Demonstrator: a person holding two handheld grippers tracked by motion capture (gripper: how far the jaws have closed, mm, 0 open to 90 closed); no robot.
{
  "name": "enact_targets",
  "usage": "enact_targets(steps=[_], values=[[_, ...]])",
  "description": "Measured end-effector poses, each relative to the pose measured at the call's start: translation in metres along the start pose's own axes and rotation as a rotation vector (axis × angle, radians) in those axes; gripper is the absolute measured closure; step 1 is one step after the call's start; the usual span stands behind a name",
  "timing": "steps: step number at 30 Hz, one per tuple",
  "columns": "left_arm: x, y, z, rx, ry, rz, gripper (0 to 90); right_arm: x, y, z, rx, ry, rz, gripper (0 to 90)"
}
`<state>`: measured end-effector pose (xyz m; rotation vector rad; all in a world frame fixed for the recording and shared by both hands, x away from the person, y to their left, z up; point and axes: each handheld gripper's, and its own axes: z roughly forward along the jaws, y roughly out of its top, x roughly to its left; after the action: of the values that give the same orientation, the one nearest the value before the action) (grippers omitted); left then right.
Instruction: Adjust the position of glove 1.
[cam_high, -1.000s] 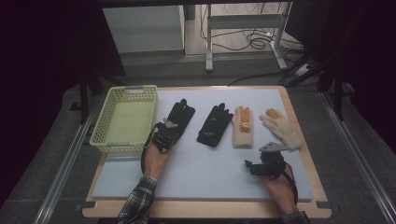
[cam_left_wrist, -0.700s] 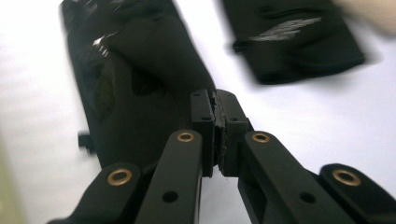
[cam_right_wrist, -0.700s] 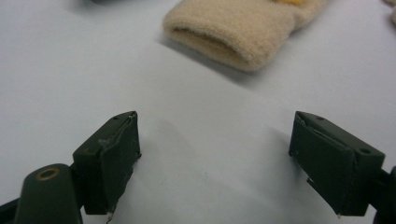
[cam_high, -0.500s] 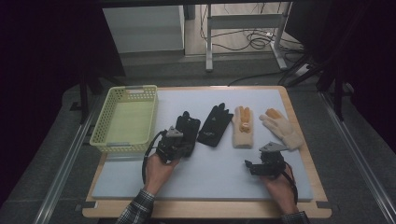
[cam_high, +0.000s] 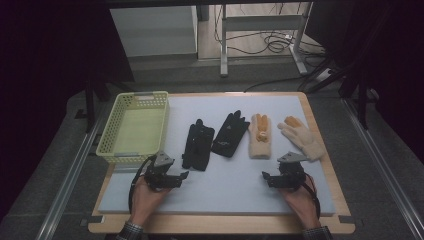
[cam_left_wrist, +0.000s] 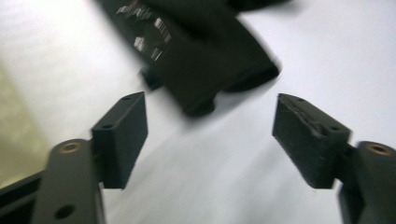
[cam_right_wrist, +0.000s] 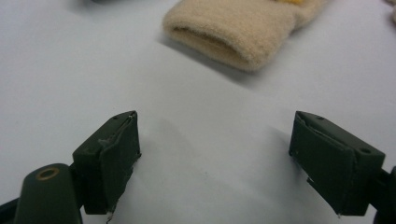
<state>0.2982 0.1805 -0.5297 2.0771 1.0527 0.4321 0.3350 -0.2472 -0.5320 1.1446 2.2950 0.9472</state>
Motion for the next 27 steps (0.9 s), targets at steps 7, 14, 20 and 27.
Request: enact_targets(steps=[7, 14, 20, 27], values=[[0.023, -0.026, -0.005, 0.029, 0.026, -0.067, 14.7, 0.002, 0.002, 0.000, 0.005, -0.002, 0.017, 15.9], [0.031, -0.032, -0.004, 0.059, 0.036, -0.082, 7.4, 0.014, 0.018, 0.004, -0.008, 0.069, 0.003, 20.5], [0.029, -0.032, -0.003, 0.071, 0.042, -0.065, 5.1, 0.030, 0.036, 0.011, -0.031, 0.144, -0.047, 31.8], [0.029, -0.033, -0.003, 0.067, 0.046, -0.065, 5.7, 0.047, 0.061, 0.025, -0.051, 0.210, -0.084, 40.4]])
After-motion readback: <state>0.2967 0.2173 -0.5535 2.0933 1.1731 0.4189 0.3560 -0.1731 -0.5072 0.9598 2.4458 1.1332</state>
